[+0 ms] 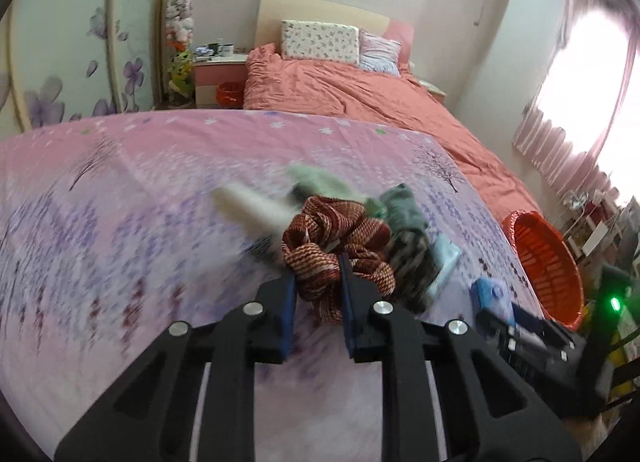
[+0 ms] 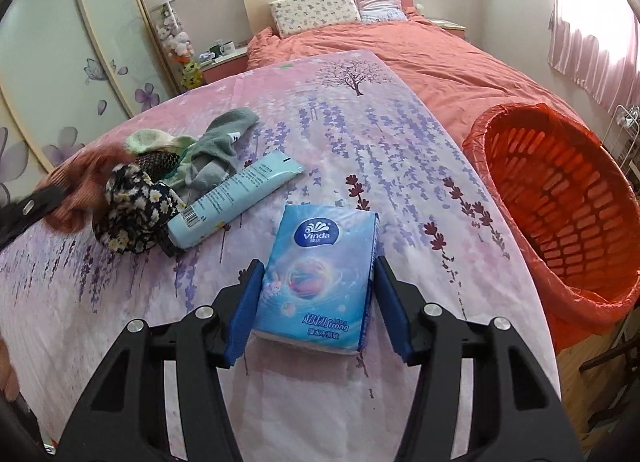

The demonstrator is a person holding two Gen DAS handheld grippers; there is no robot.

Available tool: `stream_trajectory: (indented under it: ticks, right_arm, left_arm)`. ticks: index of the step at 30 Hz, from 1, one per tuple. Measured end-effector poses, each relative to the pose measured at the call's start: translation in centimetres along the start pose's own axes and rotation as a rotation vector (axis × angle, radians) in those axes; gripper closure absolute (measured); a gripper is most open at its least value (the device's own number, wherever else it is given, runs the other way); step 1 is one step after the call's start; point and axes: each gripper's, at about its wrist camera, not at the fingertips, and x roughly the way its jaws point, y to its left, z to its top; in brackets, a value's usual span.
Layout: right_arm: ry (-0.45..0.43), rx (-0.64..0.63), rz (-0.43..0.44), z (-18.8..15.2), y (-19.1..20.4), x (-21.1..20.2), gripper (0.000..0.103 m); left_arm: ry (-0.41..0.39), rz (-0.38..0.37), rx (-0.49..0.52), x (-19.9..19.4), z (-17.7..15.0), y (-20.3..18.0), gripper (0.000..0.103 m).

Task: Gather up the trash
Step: 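Grasp the red plaid scrunchie with the left gripper while the right approaches the blue tissue pack, then grasp the blue Vinda tissue pack with the right gripper while the left lifts the scrunchie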

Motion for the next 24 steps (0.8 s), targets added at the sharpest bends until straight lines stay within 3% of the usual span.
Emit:
stream_trajectory:
  ticks: [4, 8, 13, 15, 24]
  right_arm:
    - [0.002, -0.008, -0.011, 0.0, 0.1, 0.0, 0.047]
    - [0.002, -0.014, -0.023, -0.1, 0.2, -0.1, 0.047]
    - [0.006, -0.013, -0.026, -0.2, 0.2, -0.2, 0.045]
    - [0.008, -0.014, -0.029, -0.2, 0.2, -0.2, 0.045]
    - [0.009, -0.041, -0.039, 0.6, 0.3, 0.5, 0.049]
  left_arm:
    - [0.000, 0.062, -0.026, -1.6, -2.0, 3.5, 0.082]
    - [0.059, 0.101, -0.052, -0.5, -3.1, 5.7, 0.078]
    - [0.074, 0.114, -0.059, 0.4, -3.5, 6.2, 0.053]
    - [0.074, 0.116, -0.047, 0.7, -3.5, 6.0, 0.049]
    - [0.067, 0.163, -0.009, 3.3, -3.1, 5.0, 0.052]
